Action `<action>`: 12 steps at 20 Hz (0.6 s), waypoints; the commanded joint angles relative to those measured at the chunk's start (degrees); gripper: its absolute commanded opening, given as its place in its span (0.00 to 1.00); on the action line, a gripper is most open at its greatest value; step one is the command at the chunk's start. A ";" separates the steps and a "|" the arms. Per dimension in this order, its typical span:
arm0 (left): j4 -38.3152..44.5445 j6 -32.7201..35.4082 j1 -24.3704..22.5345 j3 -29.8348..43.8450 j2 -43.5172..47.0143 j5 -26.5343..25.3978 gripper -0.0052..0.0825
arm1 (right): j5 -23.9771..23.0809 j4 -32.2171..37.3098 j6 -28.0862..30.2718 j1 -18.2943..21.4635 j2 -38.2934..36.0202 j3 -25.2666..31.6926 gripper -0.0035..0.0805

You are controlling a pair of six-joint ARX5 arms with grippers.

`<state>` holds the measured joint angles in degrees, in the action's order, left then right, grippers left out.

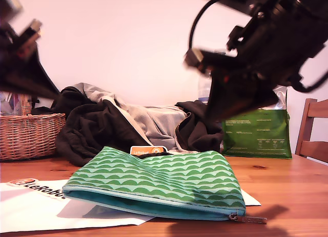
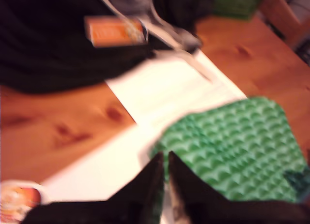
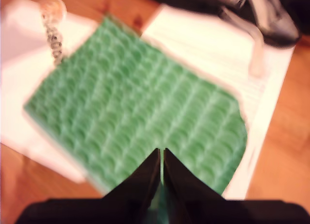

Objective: Open the zipper in the zip bag in front of you

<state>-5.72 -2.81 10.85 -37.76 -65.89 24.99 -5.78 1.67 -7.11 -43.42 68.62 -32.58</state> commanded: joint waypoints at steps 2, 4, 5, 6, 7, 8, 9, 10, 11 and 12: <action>1.64 0.81 0.20 0.04 2.56 -0.96 0.04 | 7.48 4.85 2.64 9.94 -0.33 -0.44 0.03; 4.17 1.18 0.20 0.52 4.42 -1.09 0.04 | 13.29 7.13 4.76 16.70 -0.66 -0.35 0.03; 5.27 1.38 0.17 0.92 5.38 -1.25 0.04 | 15.82 8.11 5.79 19.50 -1.27 -0.15 0.03; 5.77 1.44 0.17 1.05 6.19 -1.55 0.04 | 17.42 8.92 6.01 22.21 -2.43 0.31 0.03; 5.81 1.79 0.20 1.07 6.97 -1.57 0.04 | 17.97 9.49 6.95 24.83 -4.20 1.16 0.03; 6.03 2.03 0.17 1.07 7.52 -1.55 0.04 | 17.86 9.75 7.37 26.36 -6.51 2.36 0.03; 6.16 2.60 0.20 1.11 7.91 -1.53 0.04 | 17.88 9.73 7.54 28.00 -9.01 3.74 0.03; 6.25 2.91 0.17 1.36 8.37 -1.55 0.04 | 17.84 9.62 7.56 29.00 -11.93 5.35 0.03; 6.64 2.89 0.13 1.88 8.92 -1.53 0.04 | 17.79 9.62 7.54 29.55 -14.86 6.97 0.03; 6.97 2.89 0.17 2.86 9.68 -1.53 0.04 | 17.27 9.09 7.54 29.62 -18.03 8.35 0.03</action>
<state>0.71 -0.43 10.85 -37.47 -57.19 23.46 11.44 11.03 0.10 -13.50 51.79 -26.79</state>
